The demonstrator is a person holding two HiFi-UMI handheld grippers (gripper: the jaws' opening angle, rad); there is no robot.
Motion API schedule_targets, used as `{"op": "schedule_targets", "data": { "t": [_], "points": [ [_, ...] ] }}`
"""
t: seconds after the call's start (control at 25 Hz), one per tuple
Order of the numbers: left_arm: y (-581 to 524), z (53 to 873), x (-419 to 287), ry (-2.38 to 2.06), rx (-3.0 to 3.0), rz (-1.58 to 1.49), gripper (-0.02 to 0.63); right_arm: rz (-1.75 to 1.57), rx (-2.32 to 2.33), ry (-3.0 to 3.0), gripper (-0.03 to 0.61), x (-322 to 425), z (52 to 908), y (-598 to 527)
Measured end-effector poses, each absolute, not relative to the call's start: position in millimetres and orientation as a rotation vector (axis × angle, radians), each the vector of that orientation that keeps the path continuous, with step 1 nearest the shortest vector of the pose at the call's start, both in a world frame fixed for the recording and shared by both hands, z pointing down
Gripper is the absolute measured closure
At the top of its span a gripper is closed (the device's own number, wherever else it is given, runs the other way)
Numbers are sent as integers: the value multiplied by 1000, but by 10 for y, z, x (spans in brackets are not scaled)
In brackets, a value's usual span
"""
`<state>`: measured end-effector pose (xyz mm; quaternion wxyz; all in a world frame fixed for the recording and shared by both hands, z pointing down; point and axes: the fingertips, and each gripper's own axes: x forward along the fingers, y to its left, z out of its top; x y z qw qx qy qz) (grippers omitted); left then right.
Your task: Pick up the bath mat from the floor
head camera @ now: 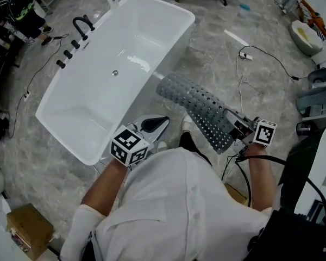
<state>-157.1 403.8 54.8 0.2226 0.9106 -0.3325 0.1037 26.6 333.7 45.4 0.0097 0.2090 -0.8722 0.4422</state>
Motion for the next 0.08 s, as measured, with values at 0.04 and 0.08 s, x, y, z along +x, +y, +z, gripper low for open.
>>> {"op": "schedule_targets", "data": {
  "t": [0.04, 0.08],
  "points": [
    [4038, 546, -1585, -920, 2513, 288, 607, 1390, 650, -2723, 566, 256, 457, 3341],
    [4039, 544, -1598, -922, 2511, 289, 607, 1398, 648, -2723, 566, 246, 459, 3346]
  ]
}}
